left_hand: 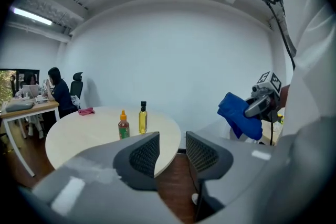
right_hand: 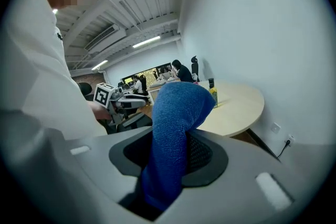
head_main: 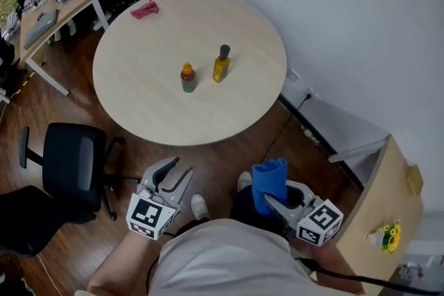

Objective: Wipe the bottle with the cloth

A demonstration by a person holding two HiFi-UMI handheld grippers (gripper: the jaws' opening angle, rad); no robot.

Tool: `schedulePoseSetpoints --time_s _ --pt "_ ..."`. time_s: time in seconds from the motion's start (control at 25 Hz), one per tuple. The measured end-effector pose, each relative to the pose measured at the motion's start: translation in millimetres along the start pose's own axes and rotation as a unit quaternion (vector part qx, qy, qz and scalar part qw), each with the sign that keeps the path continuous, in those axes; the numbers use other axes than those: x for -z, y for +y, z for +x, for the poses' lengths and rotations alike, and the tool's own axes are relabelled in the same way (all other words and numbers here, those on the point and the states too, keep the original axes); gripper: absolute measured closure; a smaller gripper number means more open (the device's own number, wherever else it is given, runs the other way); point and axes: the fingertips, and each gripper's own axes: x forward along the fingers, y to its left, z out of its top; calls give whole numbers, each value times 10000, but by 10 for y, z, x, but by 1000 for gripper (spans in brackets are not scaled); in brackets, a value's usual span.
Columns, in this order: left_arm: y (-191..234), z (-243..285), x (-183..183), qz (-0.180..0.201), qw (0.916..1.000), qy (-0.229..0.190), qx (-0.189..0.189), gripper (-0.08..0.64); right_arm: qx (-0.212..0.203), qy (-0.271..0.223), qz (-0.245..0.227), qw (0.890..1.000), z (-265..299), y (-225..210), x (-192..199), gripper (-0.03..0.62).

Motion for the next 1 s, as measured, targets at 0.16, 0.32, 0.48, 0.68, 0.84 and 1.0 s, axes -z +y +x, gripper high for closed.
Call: schedulePoseSetpoints --time_s 0.16,0.32,0.48,0.68,0.84,1.0 --pt "-91 -264 115 -99 9999 -98 32 394 90 -48 -98 9999 -151 267 57 437" --pt "-291 -536 222 -112 9999 -124 -23 396 37 -156 -371 9992 -341 534 66 436" --pt "-584 -697 318 -67 9999 -118 -28 400 20 -219 -484 9986 -642 746 245 436" --pt "-1160 -992 359 -109 9996 -268 -68 400 125 -357 -274 9989 -1132 964 767 436" --pt "-1673 -1304 475 -100 9993 -332 -102 400 15 -409 -194 9990 -1454 1244 1219 437" --pt "-2118 -1648 493 -281 9986 -404 -186 400 -152 -408 -89 9990 -1684 1518 1555 437"
